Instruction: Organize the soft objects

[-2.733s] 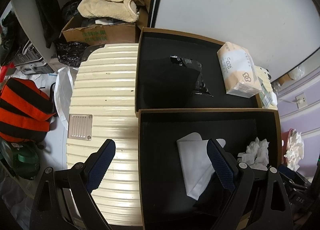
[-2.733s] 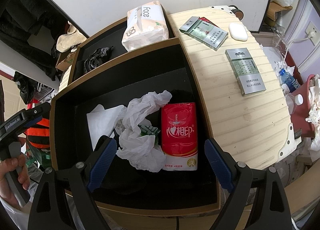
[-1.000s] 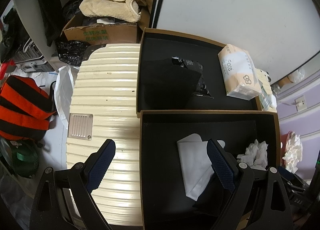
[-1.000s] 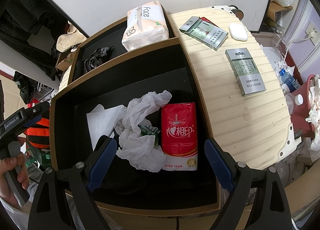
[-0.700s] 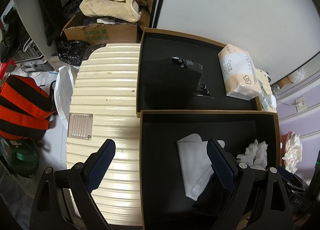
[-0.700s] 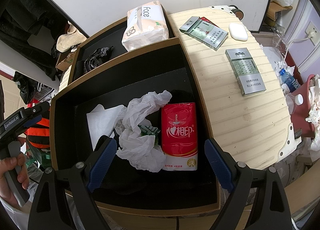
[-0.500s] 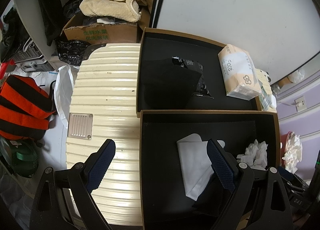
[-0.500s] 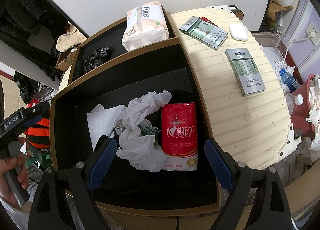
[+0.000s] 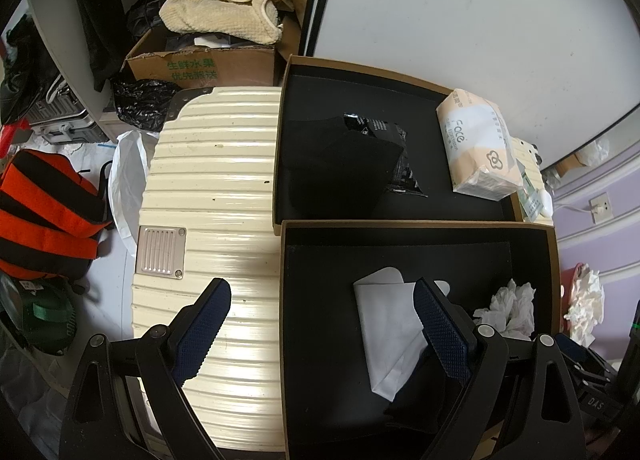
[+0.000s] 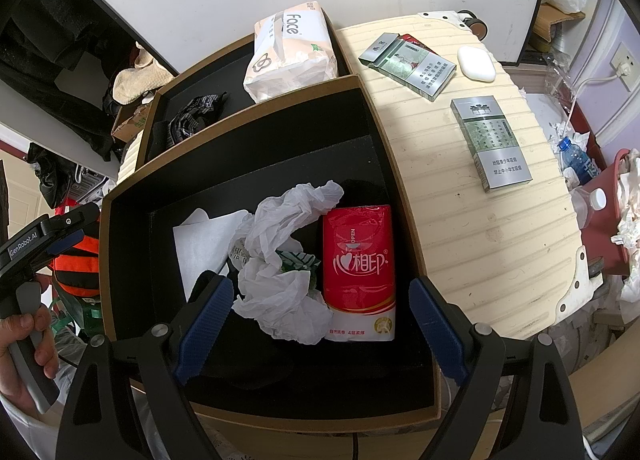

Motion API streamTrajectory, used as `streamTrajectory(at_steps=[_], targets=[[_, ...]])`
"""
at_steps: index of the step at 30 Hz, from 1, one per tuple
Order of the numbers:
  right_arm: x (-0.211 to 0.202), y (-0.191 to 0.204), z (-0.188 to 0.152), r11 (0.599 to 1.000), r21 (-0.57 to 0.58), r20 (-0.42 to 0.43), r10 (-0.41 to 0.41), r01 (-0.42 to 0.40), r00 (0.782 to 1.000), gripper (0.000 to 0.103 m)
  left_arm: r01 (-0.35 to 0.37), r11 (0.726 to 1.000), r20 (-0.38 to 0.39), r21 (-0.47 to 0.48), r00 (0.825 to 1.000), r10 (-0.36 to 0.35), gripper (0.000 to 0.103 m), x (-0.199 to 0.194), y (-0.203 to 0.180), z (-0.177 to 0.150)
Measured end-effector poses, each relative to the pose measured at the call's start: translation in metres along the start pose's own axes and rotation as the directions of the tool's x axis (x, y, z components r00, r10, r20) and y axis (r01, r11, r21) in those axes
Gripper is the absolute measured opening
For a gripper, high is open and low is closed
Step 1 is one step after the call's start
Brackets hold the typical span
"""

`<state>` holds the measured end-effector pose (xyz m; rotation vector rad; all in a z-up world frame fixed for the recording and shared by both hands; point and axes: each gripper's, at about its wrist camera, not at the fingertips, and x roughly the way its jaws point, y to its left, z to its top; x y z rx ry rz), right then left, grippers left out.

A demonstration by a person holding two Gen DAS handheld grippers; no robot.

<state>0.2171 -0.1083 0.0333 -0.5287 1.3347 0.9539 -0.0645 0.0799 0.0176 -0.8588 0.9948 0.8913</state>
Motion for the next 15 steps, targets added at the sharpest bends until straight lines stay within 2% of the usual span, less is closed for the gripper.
streamTrajectory(at_steps=[15], targets=[[0.0009,0.0005,0.0007,1.0,0.0,0.0,0.0,0.0,1.0,0.089,0.0,1.0,-0.001,0.0,1.0,0.0,0.091,-0.0001,0.0003,0.0001]])
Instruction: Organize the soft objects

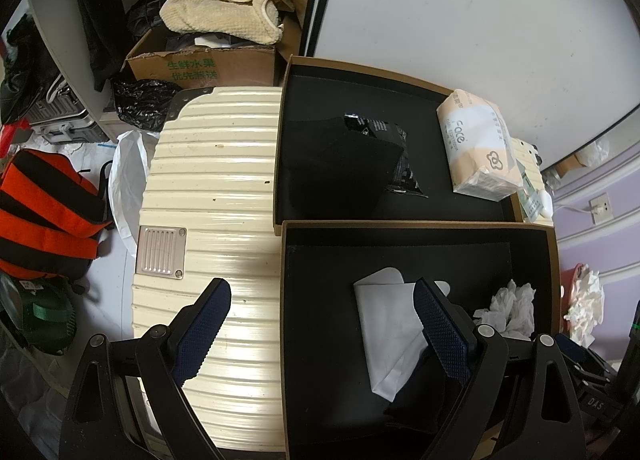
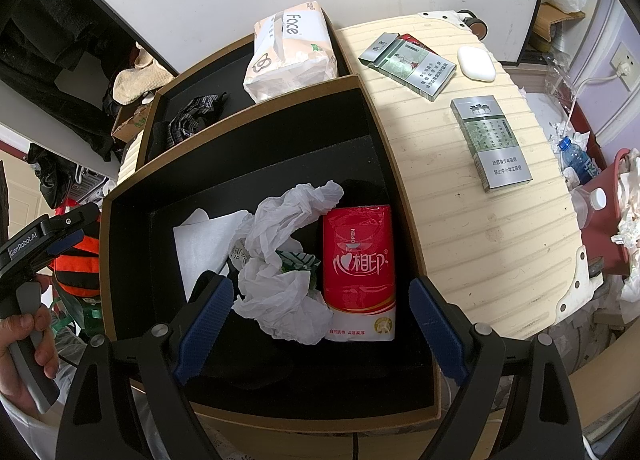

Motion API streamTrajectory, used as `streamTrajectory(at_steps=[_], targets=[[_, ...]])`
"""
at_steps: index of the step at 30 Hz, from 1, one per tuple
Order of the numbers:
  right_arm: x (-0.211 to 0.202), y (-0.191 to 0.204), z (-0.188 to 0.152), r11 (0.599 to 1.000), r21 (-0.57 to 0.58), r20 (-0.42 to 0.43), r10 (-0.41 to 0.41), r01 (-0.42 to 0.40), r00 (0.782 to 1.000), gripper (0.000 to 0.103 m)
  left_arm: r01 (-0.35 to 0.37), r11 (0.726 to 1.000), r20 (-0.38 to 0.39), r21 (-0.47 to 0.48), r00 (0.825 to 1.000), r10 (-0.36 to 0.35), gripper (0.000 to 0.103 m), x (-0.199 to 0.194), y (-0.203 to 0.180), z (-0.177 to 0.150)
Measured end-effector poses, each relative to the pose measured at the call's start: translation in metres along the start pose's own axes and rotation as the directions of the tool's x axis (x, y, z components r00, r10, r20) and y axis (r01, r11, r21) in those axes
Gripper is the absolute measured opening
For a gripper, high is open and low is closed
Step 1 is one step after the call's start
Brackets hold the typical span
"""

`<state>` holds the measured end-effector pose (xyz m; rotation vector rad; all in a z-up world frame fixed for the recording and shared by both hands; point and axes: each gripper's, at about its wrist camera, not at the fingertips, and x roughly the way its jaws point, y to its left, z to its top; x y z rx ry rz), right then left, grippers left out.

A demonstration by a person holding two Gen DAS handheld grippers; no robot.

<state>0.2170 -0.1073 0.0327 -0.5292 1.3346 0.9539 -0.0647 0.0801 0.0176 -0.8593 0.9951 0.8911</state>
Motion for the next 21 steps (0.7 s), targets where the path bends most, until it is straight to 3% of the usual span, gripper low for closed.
streamTrajectory(at_steps=[21], targets=[[0.0009,0.0004,0.0012,1.0,0.006,0.005,-0.005,0.005,1.0,0.089,0.0,1.0,-0.001,0.0,1.0,0.0,0.091,-0.0001,0.0003,0.0001]])
